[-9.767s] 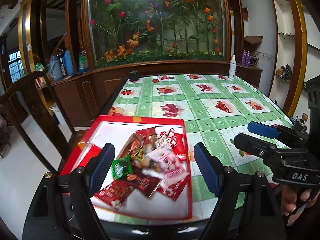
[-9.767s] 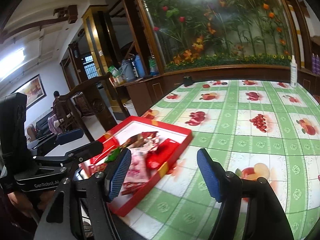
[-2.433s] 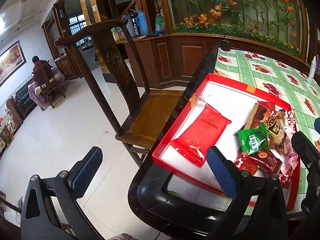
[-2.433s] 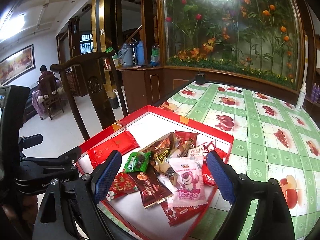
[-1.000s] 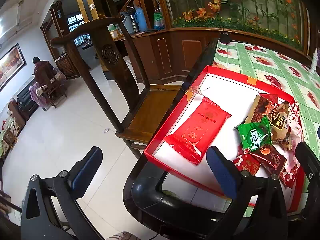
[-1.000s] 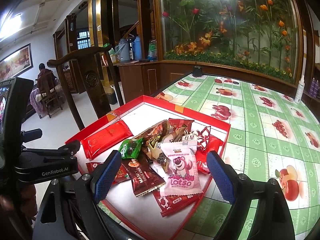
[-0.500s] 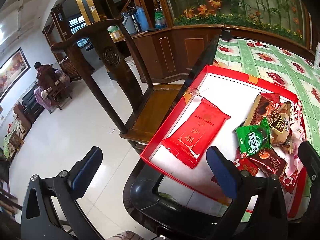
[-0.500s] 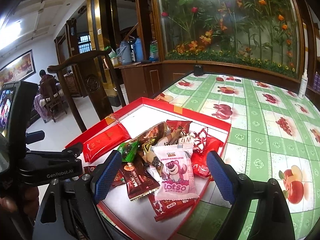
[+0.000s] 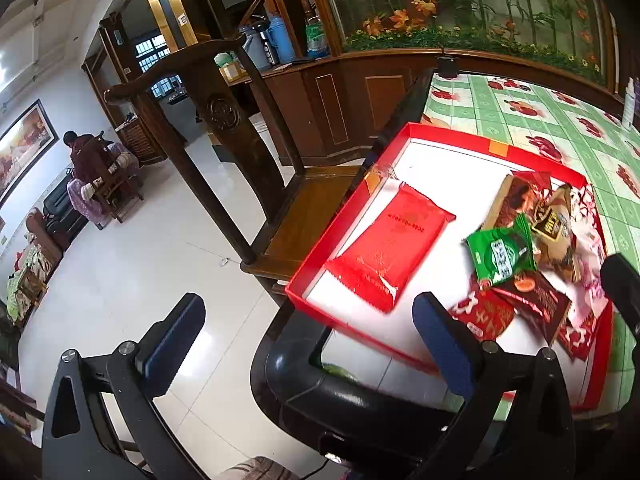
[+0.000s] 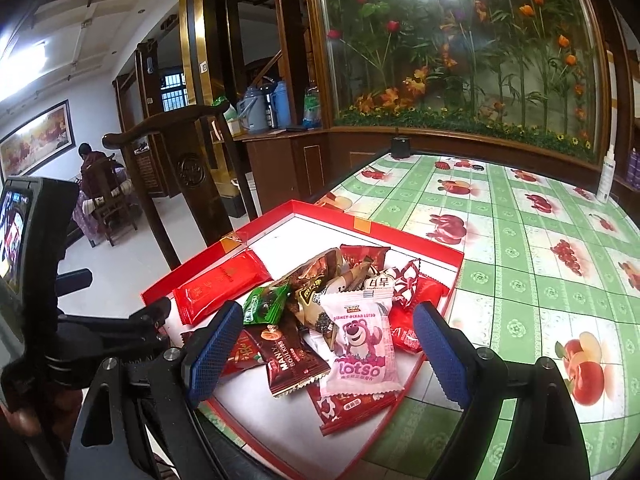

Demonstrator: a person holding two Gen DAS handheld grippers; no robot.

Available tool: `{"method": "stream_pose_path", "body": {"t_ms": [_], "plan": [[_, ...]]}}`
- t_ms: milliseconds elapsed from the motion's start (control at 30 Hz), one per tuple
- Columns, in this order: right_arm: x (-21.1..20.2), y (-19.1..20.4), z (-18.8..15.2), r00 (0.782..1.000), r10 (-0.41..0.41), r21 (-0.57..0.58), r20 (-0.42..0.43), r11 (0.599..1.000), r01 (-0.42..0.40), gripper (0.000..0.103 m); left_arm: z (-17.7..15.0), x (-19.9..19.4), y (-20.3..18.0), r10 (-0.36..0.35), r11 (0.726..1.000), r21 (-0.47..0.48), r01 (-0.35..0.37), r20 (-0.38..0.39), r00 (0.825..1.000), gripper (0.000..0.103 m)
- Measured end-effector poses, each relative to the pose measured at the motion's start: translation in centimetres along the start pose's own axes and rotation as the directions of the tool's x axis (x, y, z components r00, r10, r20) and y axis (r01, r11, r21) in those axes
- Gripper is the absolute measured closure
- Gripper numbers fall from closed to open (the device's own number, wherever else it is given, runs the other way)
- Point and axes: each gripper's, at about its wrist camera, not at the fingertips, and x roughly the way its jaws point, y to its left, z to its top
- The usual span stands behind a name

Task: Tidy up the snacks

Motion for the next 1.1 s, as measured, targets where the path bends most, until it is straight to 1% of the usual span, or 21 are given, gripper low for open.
{"method": "stream_pose_path", "body": {"t_ms": [200, 467, 667, 833, 1000, 1100], "plan": [[-1.2, 0.4, -0.2, 1.0, -0.01, -0.001, 0.017, 1.0, 0.01, 0.015, -0.5, -1.1, -0.1, -0.017, 1.0, 0.018, 0.017, 0.02, 1.0, 0.0], [-2.1, 0.6, -0.2, 0.999, -0.006, -0.015, 0.034, 1.0, 0.006, 0.015, -0.8, -1.1, 0.4, 0.006, 1.0, 0.001, -0.006, 0.018, 1.0, 0.0], [-1.9, 0.6, -0.2, 1.0, 0.007, -0.017, 0.03, 1.0, -0.007, 0.015, -0.9, -0.6, 0.3, 0.02, 1.0, 0.008, -0.02, 0.004, 1.0, 0.0], [-1.6, 0.5, -0.1, 0.999, 0.012, -0.027, 0.032, 1.0, -0.011, 0.015, -0.8, -0.8, 0.1, 0.032, 0.999, 0.008, -0.032, 0.006, 0.999, 0.0], [-1.1, -0.1, -0.1, 0.999, 0.032, -0.012, 0.025, 0.999, -0.031, 0.015, -0.6, -1.0, -0.4, 0.056, 0.998, 0.011, -0.057, 0.014, 0.998, 0.0], [-0.9, -0.4, -0.2, 0.999, 0.039, -0.013, 0.021, 0.999, -0.038, 0.015, -0.3, -1.3, -1.1, 0.053, 0.998, 0.021, -0.053, 0.012, 0.999, 0.0]]}}
